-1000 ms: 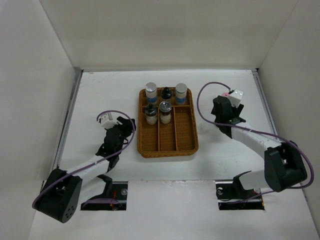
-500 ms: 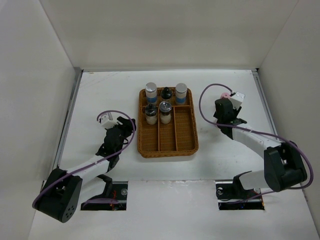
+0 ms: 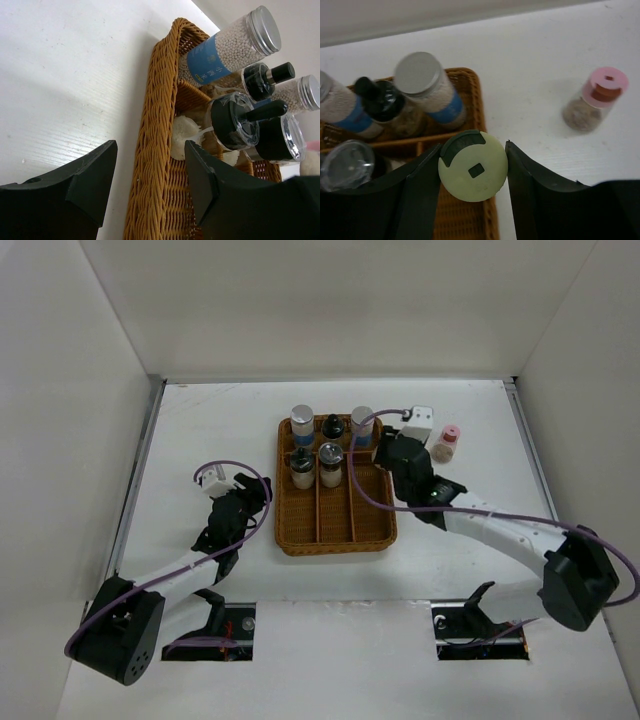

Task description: Organize the condiment bottles

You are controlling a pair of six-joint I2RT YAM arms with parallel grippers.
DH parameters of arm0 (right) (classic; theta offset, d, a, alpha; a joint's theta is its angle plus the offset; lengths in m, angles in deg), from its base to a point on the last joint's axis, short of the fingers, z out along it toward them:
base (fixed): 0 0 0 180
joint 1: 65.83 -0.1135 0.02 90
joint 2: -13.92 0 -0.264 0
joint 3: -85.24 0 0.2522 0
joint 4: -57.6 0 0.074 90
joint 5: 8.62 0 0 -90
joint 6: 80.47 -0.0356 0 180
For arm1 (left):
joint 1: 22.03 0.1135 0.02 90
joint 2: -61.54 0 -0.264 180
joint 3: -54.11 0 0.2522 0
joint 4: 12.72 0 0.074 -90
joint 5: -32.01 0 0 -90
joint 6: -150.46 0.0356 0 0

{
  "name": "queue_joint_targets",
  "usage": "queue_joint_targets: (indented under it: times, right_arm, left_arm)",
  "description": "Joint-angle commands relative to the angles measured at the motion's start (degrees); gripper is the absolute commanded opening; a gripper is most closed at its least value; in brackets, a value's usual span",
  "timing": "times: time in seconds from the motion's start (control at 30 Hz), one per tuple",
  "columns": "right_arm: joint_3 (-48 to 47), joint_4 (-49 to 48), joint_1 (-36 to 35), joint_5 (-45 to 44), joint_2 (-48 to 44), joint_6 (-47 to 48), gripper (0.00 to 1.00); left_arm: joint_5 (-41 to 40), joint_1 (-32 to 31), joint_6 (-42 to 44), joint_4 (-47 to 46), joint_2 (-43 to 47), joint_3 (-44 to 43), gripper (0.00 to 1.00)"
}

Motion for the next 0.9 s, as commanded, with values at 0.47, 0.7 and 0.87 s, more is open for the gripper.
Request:
queue_joint_targets:
  times: [0.47, 0.7, 0.87]
  right_arm:
    - [-7.72, -9.19, -1.98, 7.57, 17.14, 0.22, 0.46]
    - [-7.99, -9.1, -1.37, 7.74, 18.74, -0.04, 0.68]
    - [-6.85, -8.75, 0.12, 7.65, 14.97, 0.4, 0.82]
  left_arm:
    - [0.7, 0.35, -0.54, -3.02, -0.44, -0.35, 0.54]
    - [0.79, 0.44, -0.54, -3.02, -0.96, -0.52, 0.54]
    - [0.53, 0.27, -0.28, -3.02, 0.0, -0.35, 0.54]
